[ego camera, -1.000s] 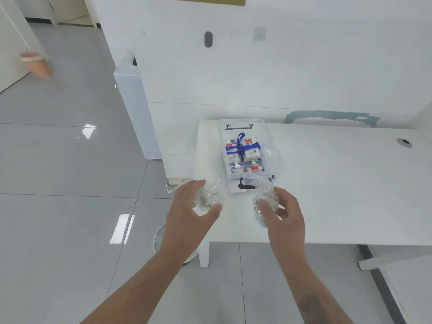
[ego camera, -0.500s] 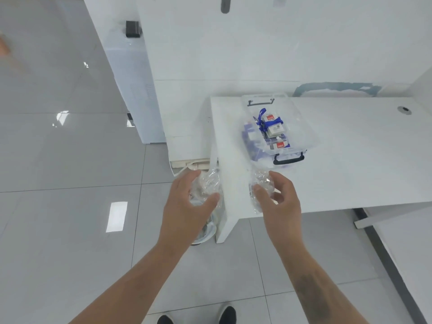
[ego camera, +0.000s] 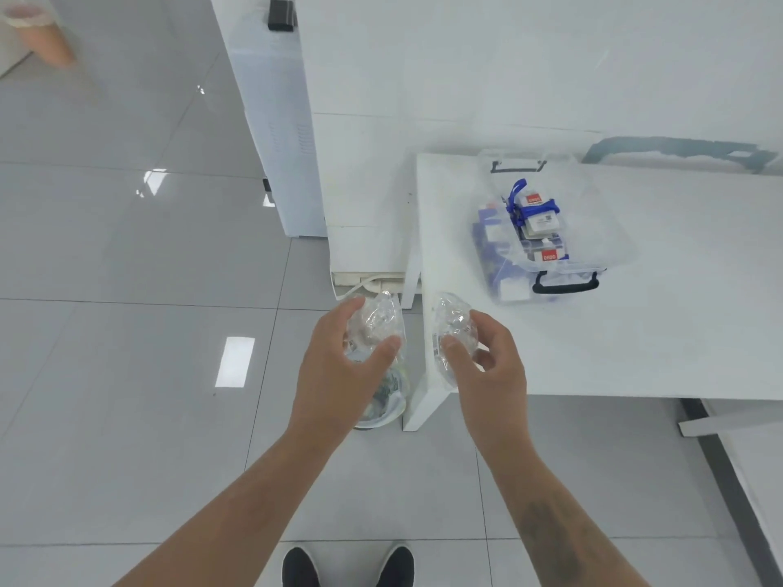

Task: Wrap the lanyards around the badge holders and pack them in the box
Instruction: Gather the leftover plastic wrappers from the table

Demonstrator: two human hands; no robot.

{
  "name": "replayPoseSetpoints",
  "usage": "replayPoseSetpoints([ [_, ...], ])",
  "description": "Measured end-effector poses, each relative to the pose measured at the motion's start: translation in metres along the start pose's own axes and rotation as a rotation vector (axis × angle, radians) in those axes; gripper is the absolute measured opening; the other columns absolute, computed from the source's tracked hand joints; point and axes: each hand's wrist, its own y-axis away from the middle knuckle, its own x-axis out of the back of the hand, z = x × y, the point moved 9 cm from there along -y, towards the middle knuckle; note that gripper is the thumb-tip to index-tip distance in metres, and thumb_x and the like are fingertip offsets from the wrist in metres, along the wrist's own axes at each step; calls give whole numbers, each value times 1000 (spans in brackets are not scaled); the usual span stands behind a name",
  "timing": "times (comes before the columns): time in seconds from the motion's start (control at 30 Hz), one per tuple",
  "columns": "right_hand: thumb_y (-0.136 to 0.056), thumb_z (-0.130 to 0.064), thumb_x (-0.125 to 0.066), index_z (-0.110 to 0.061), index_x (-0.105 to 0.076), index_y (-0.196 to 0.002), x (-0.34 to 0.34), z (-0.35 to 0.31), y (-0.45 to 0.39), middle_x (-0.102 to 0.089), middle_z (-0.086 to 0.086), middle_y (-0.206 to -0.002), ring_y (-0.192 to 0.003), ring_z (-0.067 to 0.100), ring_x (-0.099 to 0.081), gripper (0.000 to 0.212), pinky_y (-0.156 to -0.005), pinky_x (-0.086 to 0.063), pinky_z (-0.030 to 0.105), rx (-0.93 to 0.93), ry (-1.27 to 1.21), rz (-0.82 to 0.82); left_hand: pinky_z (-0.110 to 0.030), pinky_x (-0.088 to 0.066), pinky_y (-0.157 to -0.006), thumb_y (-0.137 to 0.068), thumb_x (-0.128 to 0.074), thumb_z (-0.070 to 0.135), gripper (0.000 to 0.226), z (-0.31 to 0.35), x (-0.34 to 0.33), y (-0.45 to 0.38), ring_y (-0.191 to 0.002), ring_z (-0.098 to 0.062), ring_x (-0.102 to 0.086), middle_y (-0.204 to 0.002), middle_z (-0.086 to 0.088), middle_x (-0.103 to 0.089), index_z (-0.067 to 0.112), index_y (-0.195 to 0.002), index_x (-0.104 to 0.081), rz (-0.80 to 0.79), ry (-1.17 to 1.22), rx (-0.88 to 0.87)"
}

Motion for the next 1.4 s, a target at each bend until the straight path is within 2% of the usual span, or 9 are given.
replayPoseSetpoints([
  [0.07,-90,-26,-67,-34,-56,-125,-11,17,0,-62,-24,-116,-96,-2,-62,38,-73,-49,11,-15,-8,-18,-25,-42,-104,-81,-74,46,60,-18,-3,-4,-118,1,-51,-130,24,-49,42,-134,-48,4,10,22],
  [0.17,-90,-26,-66,-34,-56,-125,-27,43,-2,-62,-22,-117,-101,2,-62,37,-80,-50,17,-33,-26,-27,-22,-41,-101,-81,-74,44,58,-46,-7,-9,-117,0,-51,-126,25,-49,43,-133,-47,9,16,43],
  [0.3,-92,-25,-65,-37,-56,-123,-54,80,-8,-62,-24,-115,-102,1,-61,34,-79,-48,11,-38,-59,-39,-19,-39,-98,-82,-74,44,57,-91,-17,-20,-116,2,-52,-122,29,-49,45,-132,-47,5,40,53],
  [0.5,-93,-28,-62,-38,-55,-126,-104,148,-25,-62,-20,-119,-111,9,-61,36,-96,-52,37,-13,-58,-48,-23,-42,-102,-82,-74,44,60,-177,-29,-46,-119,0,-53,-132,23,-49,42,-136,-47,18,66,77],
  [0.6,-93,-31,-60,-40,-53,-127,-127,191,-34,-62,-20,-120,-112,9,-61,36,-98,-51,42,-26,-52,-50,-22,-42,-102,-83,-73,44,60,-223,-37,-62,-120,0,-53,-133,24,-49,42,-136,-47,24,79,97],
  [0.9,-95,-25,-60,-36,-54,-129,-170,318,-82,-61,-25,-121,-113,1,-60,36,-97,-51,34,-55,-40,-7,-18,-41,-98,-79,-75,44,60,-359,-84,-115,-115,8,-52,-129,26,-53,45,-133,-49,0,109,143],
  [1.17,-93,-23,-61,-42,-55,-121,-187,433,-127,-61,-35,-108,-100,-7,-61,34,-76,-49,15,-107,4,54,-23,-44,-100,-80,-75,46,60,-467,-136,-150,-117,3,-54,-129,26,-53,45,-133,-48,-29,95,158],
  [1.3,-90,-29,-63,-42,-54,-123,-199,480,-144,-59,-29,-115,-105,0,-60,37,-87,-52,25,-139,68,58,-35,-48,-103,-76,-71,53,63,-511,-160,-164,-119,-1,-55,-130,23,-56,50,-133,-44,-62,72,191],
  [1.4,-90,-29,-63,-41,-53,-124,-205,502,-152,-58,-28,-117,-108,2,-59,38,-94,-51,31,-151,106,55,-32,-48,-101,-77,-72,49,60,-528,-170,-170,-118,-2,-55,-128,23,-58,49,-131,-46,-71,63,200],
])
